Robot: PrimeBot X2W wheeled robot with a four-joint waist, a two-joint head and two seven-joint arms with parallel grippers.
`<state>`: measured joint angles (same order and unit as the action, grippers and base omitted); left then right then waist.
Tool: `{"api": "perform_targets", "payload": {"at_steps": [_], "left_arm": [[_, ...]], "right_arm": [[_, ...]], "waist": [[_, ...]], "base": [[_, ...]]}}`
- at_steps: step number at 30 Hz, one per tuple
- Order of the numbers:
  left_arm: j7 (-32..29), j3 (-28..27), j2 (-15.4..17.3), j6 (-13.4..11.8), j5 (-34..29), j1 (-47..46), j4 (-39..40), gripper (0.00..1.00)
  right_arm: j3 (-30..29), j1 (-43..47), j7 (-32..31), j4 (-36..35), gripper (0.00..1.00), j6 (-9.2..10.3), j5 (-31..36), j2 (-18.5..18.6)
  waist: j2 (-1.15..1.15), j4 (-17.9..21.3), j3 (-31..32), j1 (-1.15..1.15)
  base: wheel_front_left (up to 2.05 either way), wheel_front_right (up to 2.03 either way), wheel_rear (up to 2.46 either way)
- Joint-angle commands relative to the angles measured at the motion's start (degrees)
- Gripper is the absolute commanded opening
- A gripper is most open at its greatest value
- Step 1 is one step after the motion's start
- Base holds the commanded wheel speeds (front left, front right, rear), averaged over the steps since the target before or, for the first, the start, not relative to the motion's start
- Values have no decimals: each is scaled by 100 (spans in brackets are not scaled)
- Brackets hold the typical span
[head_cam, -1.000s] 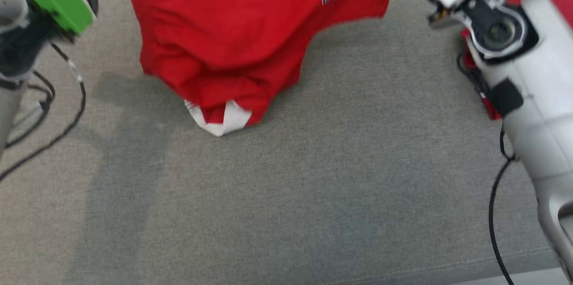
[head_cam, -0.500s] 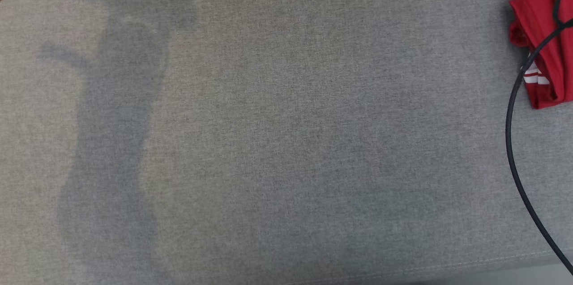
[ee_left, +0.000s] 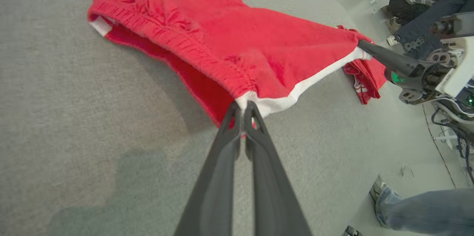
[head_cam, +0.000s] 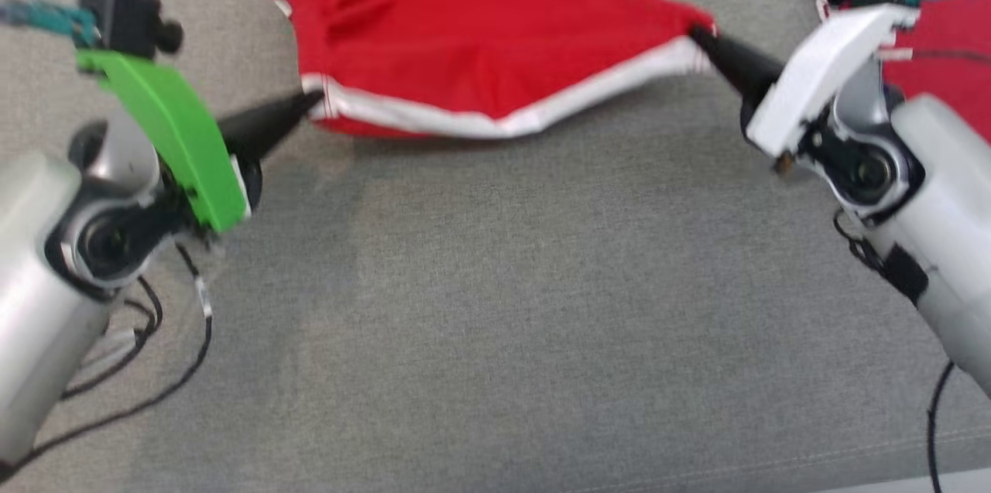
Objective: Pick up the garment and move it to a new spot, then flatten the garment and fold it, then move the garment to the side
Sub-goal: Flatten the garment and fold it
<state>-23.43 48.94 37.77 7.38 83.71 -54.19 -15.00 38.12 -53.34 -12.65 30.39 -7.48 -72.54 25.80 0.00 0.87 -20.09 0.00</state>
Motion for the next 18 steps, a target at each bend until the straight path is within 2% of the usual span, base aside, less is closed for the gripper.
{"api": "perform_targets", "payload": {"at_steps": [1, 6, 10, 18], "left_arm": [[-143, 120, 185, 18, 140, 341, 145, 0], [-727, 514, 601, 18, 715, 1302, 736, 0], [-1057, 723, 996, 19, 1238, 2041, 1365, 0], [-869, 596, 1655, 18, 1903, 2889, 2410, 0]], "right_arm": [[124, 316, -250, -34, 0, -1, -91, 164], [458, 1216, -1324, -130, 0, -1, -480, 667], [657, 1807, -2167, -536, 0, 0, -763, 1116], [372, 2568, -2640, -1266, 0, 3, -1136, 2015]], "waist": [[0, 107, 760, 0], [0, 153, 1394, 0], [0, 177, 1752, 0], [0, -62, 1897, 0]], "base": [[0, 0, 0], [0, 0, 0], [0, 0, 0], [0, 0, 0]]}}
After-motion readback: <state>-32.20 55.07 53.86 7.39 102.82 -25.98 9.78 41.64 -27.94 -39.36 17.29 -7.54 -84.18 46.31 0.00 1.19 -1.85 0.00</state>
